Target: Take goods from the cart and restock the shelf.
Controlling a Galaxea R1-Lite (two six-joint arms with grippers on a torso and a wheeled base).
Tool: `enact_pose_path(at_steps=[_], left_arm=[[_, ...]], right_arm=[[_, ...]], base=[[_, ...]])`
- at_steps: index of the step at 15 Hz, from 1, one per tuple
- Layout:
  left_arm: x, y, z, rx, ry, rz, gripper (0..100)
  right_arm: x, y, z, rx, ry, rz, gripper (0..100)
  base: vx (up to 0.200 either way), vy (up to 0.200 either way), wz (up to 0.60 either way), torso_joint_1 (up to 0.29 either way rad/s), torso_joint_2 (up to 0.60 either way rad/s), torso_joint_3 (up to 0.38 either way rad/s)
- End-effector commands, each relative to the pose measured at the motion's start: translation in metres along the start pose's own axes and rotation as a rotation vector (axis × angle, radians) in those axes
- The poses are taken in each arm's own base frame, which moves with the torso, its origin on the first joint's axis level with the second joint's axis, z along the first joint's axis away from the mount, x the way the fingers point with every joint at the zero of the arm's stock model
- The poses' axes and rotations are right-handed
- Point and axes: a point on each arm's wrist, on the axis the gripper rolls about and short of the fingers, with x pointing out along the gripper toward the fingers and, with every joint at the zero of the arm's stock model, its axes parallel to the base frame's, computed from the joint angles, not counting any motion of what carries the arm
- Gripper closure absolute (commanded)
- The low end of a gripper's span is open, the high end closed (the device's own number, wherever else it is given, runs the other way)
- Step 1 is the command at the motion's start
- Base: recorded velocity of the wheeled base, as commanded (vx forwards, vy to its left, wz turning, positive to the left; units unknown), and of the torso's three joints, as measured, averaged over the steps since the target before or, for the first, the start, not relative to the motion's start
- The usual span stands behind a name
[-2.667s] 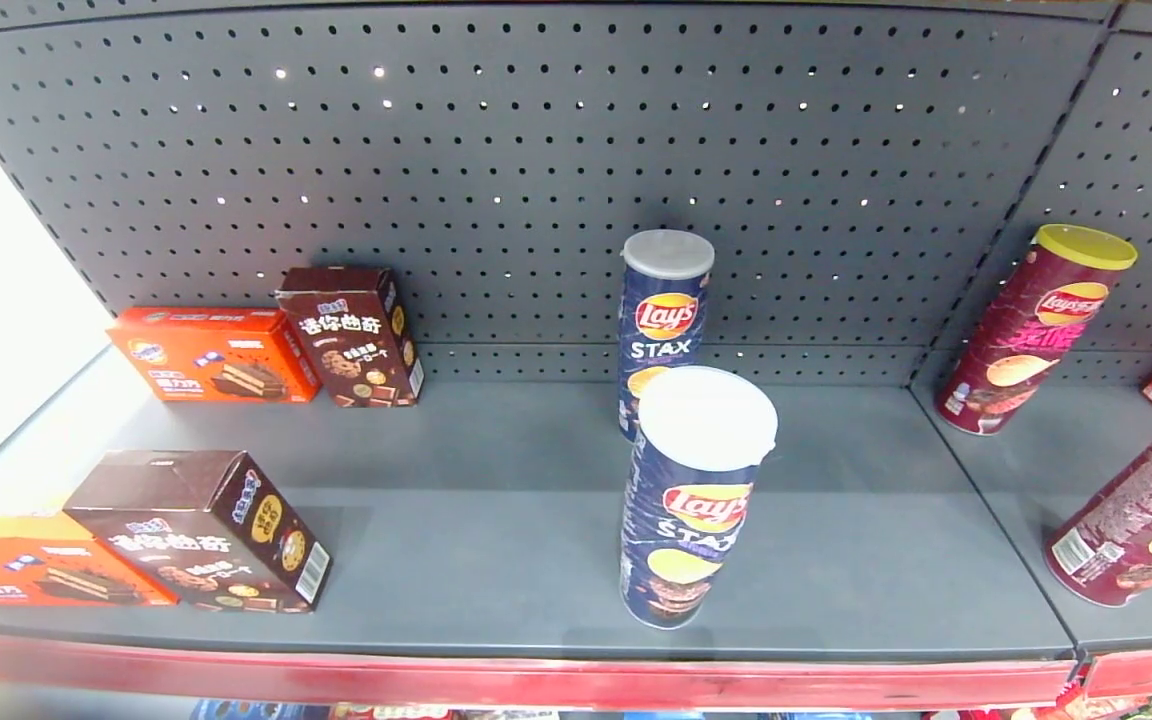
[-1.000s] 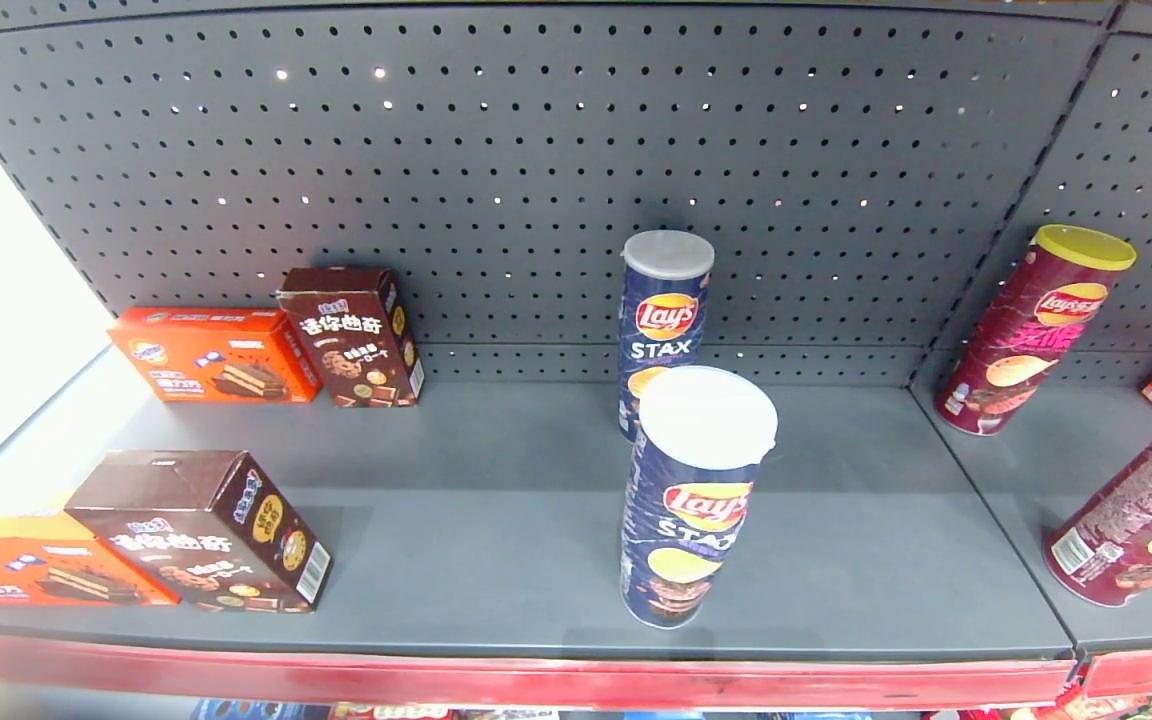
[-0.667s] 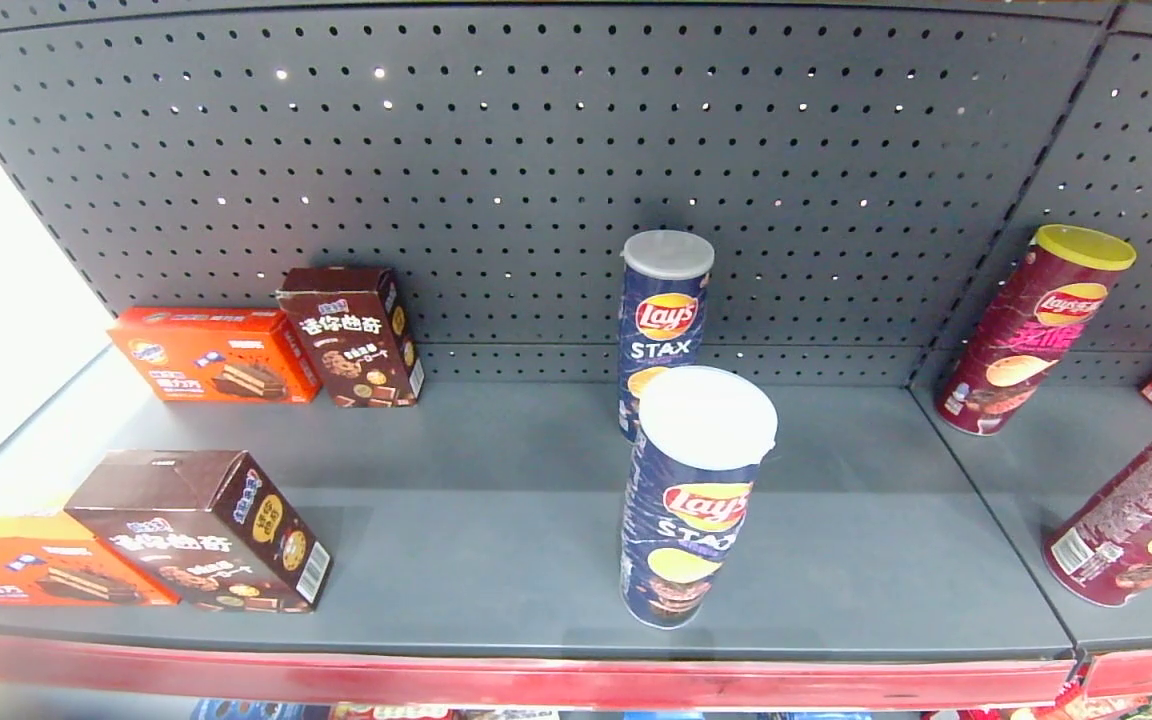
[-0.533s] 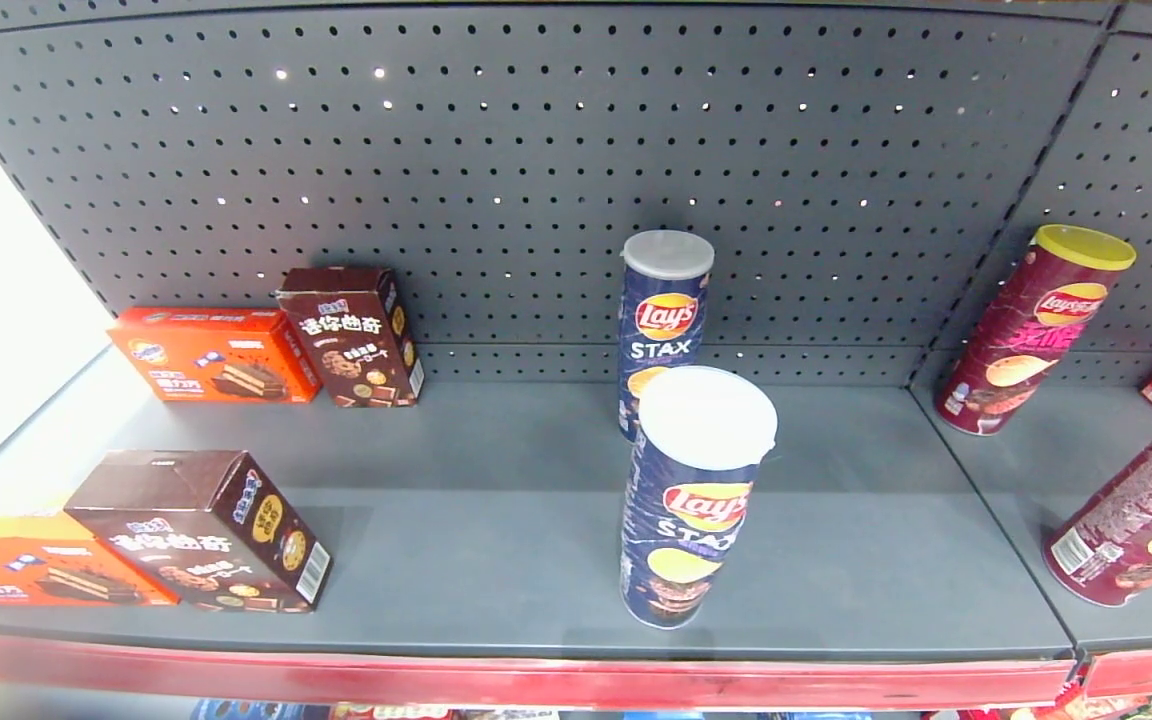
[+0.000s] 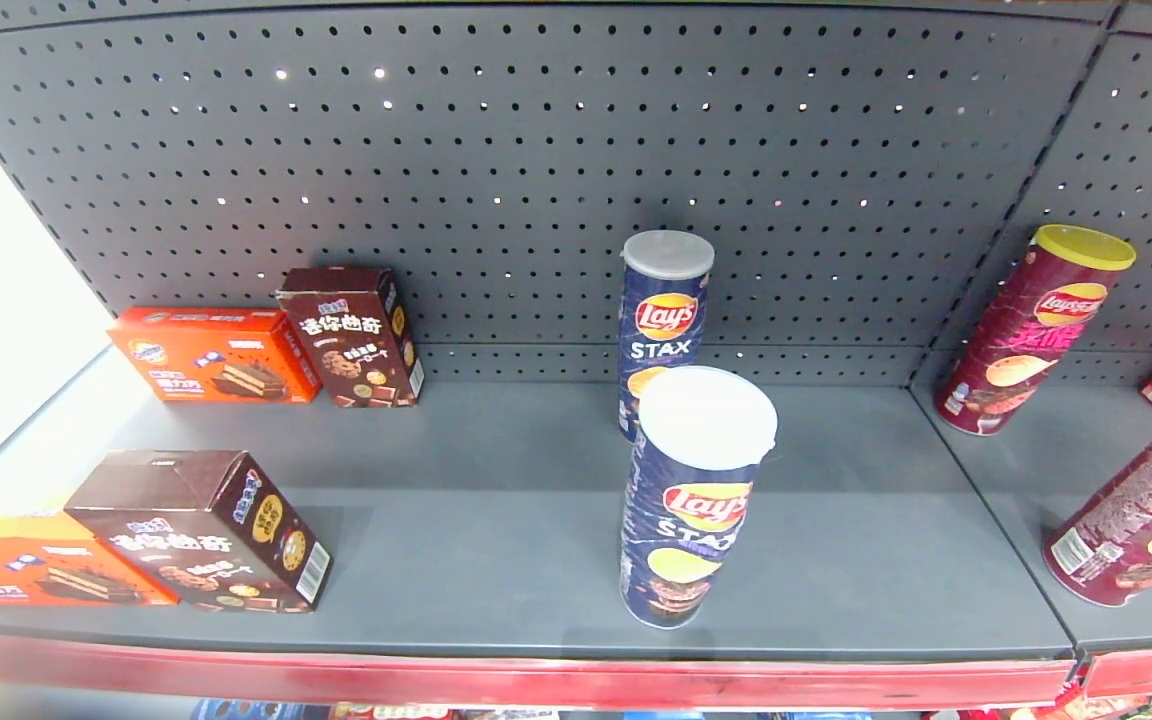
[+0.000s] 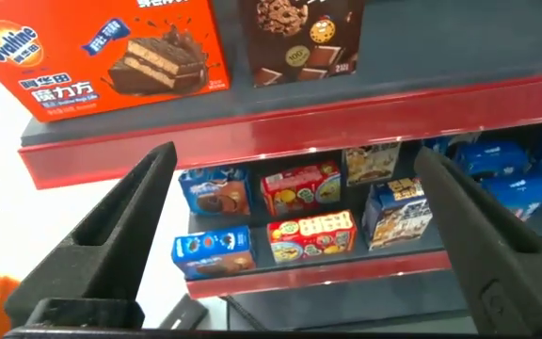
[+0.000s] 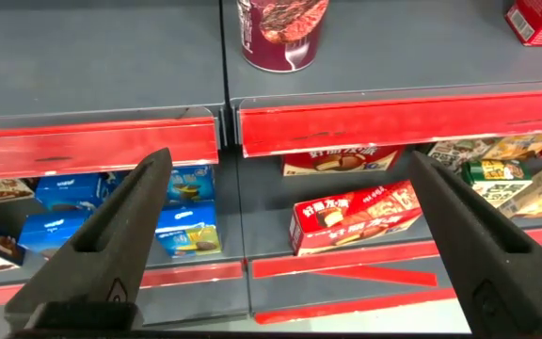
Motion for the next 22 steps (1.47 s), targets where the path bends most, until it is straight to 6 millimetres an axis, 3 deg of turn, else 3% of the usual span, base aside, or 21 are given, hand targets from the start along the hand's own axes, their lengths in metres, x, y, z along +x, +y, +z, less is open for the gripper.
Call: enact_pose_path(at_steps=[1, 3, 5, 17, 22], left_arm=[[-0.0007, -0.0002, -0.0007, -0.006, -0.009, 0.003, 0], [-0.0008, -0.0001, -0.0003, -0.013, -0.010, 0.006, 0], [-0.0008, -0.0001, -0.0005, -0.015, -0.009, 0.006, 0], [-0.0002, 0.0023, -0.0004, -0.091, -0.021, 0.113, 0], [-0.0002, 0.0023, -0.0003, -0.098, -0.023, 0.110, 0]], right_arm=[[0.0002, -0.0001, 0.0001, -0.001, 0.003, 0.001, 0], [-0.0012, -0.0024, -0.0002, -0.012, -0.021, 0.139, 0], [-0.0068, -0.0025, -0.0023, 0.005, -0.097, 0.092, 0], [-0.0064, -0.0023, -0.0024, 0.000, -0.091, 0.098, 0], [-0.0064, -0.0023, -0.0024, 0.000, -0.091, 0.098, 0]], base=[[0.000, 0.000, 0.00, 0.000, 0.00, 0.000], [0.000, 0.000, 0.00, 0.000, 0.00, 0.000], [0.000, 0.000, 0.00, 0.000, 0.00, 0.000], [0.000, 0.000, 0.00, 0.000, 0.00, 0.000], [0.000, -0.080, 0.00, 0.001, 0.00, 0.000]])
